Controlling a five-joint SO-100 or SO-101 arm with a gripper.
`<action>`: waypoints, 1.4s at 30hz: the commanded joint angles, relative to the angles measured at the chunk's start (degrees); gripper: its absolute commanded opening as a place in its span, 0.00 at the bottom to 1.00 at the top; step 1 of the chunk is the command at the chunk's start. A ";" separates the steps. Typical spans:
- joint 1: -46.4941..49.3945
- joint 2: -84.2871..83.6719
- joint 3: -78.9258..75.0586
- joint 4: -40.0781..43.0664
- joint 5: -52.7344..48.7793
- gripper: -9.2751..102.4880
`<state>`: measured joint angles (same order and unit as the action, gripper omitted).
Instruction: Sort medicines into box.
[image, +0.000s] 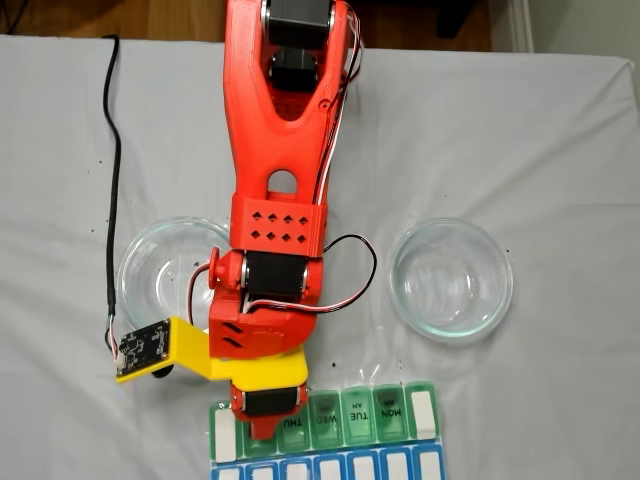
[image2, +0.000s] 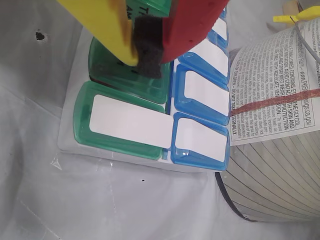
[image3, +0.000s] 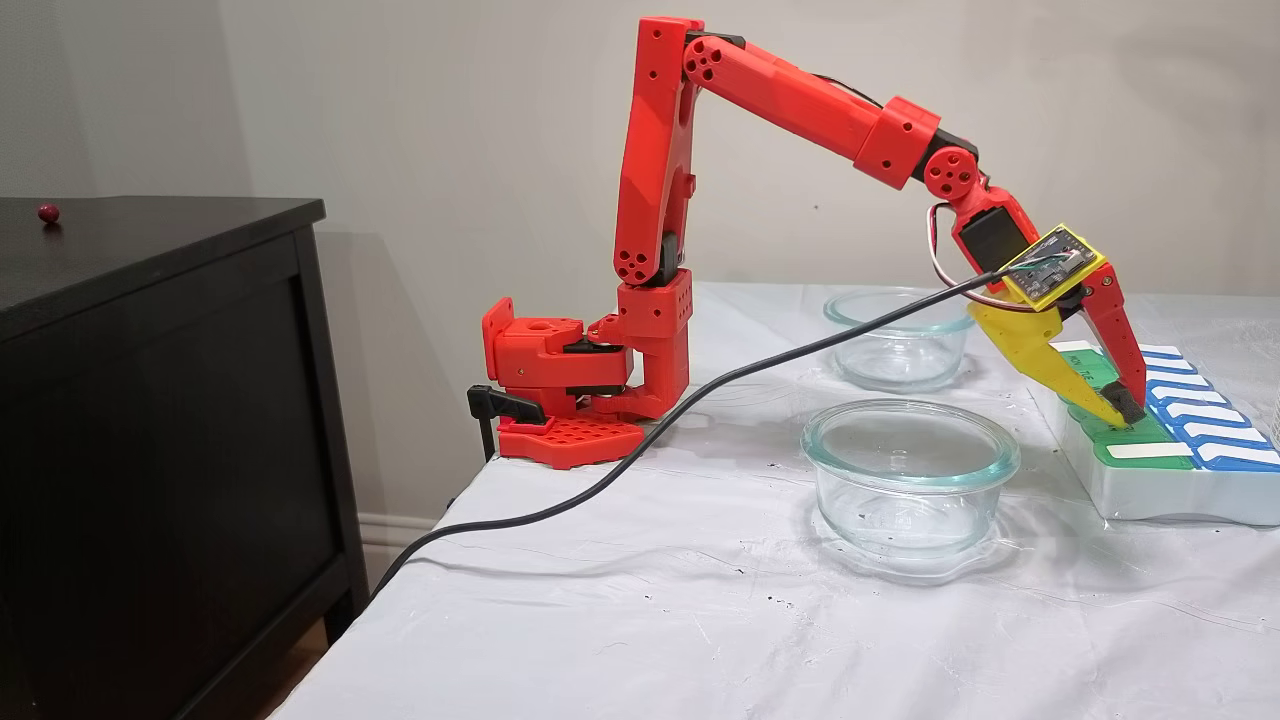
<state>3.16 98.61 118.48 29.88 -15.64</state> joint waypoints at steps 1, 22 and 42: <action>0.79 -0.53 0.79 -0.70 0.18 0.08; 1.49 1.49 3.78 -1.49 -0.35 0.08; 3.16 7.03 3.43 3.87 -0.70 0.08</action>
<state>5.89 104.50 122.08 32.87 -15.64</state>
